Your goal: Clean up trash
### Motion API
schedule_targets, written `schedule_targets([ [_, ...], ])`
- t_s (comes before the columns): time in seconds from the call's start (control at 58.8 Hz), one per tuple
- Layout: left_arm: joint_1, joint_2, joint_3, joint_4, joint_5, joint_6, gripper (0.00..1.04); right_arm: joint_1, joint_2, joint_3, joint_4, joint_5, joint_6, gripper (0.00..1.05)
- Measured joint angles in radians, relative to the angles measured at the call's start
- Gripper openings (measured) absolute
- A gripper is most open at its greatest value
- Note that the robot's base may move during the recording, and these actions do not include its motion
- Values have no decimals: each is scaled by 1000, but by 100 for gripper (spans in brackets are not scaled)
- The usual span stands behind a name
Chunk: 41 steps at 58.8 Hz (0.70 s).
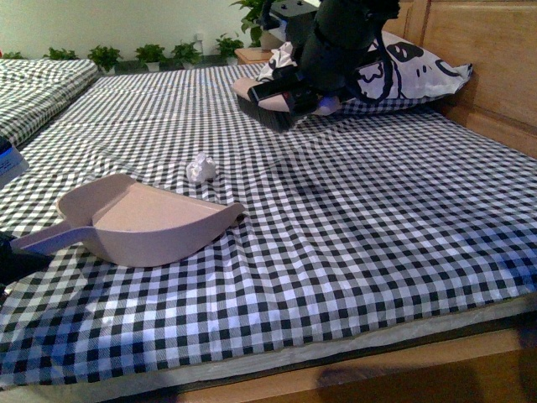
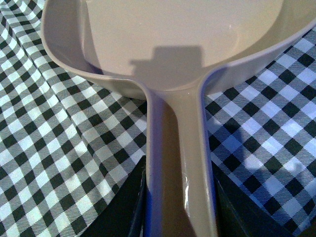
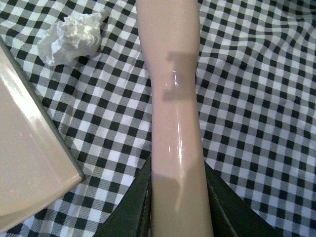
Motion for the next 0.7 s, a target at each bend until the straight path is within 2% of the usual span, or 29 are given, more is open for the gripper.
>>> schedule_targets([
  [0.459, 0, 0, 0, 0, 0, 0, 28, 17, 109, 57, -19, 45, 3, 21],
  [0.697, 0, 0, 0, 0, 0, 0, 28, 43, 117, 34, -27, -37, -5, 21],
])
